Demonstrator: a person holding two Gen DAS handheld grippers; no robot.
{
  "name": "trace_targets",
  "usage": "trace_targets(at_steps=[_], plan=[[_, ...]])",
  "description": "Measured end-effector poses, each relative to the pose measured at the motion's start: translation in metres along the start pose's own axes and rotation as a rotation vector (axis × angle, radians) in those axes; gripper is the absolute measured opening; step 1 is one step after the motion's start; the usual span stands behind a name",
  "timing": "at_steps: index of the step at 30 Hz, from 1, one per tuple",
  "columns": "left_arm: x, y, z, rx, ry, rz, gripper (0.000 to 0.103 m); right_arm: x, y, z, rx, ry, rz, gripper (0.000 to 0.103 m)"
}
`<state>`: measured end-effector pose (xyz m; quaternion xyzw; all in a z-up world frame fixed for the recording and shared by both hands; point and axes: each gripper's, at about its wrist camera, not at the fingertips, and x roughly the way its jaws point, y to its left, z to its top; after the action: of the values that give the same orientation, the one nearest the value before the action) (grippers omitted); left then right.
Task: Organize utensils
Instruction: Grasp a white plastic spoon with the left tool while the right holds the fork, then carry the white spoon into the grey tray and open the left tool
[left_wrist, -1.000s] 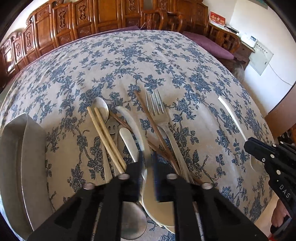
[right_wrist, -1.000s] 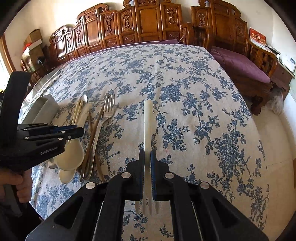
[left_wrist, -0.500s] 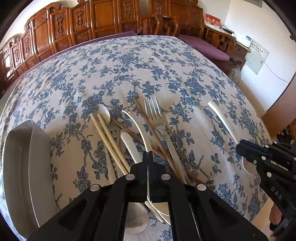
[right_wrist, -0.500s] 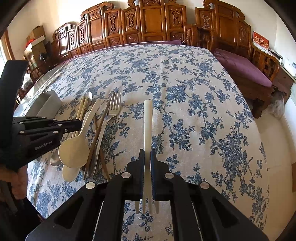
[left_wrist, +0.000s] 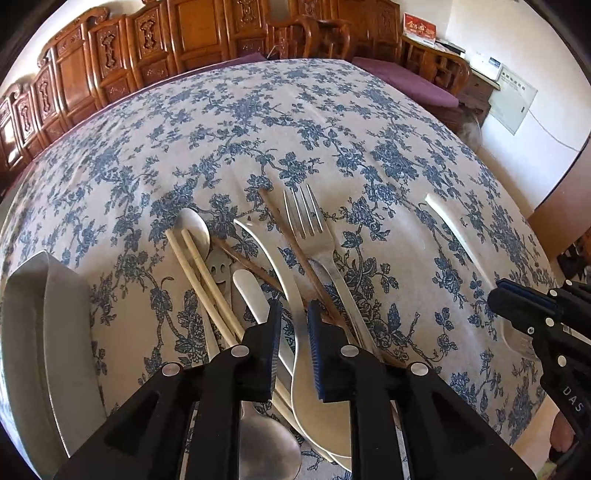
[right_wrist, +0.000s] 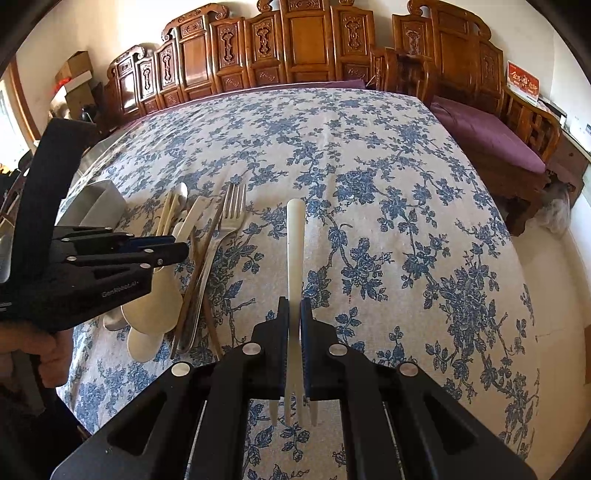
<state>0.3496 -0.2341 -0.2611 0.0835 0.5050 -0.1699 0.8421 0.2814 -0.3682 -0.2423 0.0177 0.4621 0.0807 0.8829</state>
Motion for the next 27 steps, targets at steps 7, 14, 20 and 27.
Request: trace_targets(at_steps=[7,14,20,27], plan=[[0.004,-0.004,-0.004,0.005,0.003,-0.016,0.005,0.000,0.000,0.000,-0.001,0.000,0.001,0.007],[-0.023,0.002,-0.003,0.006,-0.047,-0.029,0.004,-0.003,0.005,0.002,-0.010,-0.006,0.008,0.007],[-0.060,0.015,-0.002,0.000,-0.100,-0.032,0.004,-0.012,0.018,0.007,-0.023,-0.029,0.048,0.007],[-0.099,0.054,-0.013,-0.039,-0.134,0.004,0.004,-0.026,0.049,0.013,-0.066,-0.057,0.098,0.007]])
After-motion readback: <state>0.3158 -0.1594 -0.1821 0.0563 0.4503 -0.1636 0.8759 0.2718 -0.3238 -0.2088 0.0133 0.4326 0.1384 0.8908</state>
